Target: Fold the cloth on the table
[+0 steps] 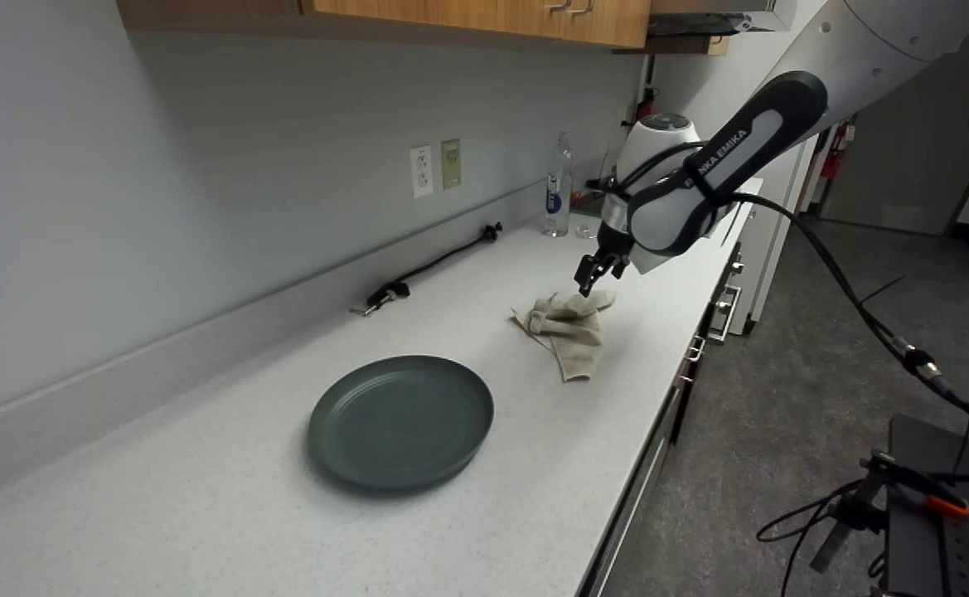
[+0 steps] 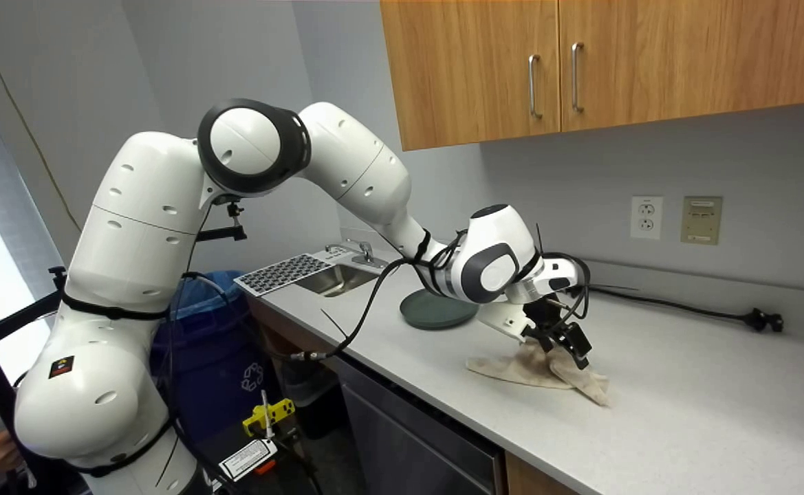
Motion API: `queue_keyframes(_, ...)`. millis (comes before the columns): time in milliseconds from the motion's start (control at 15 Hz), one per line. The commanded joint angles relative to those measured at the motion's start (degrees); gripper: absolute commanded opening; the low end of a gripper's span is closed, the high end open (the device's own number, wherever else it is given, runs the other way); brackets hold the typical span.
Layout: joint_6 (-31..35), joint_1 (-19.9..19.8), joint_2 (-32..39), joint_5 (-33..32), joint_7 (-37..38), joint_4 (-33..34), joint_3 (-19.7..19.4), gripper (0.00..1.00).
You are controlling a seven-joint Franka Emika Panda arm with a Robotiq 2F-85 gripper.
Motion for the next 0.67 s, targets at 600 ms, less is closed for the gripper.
queue_keyframes(600, 1.1, 0.2, 2.0, 3.2, 8.4, -0.7, -2.2, 1.00)
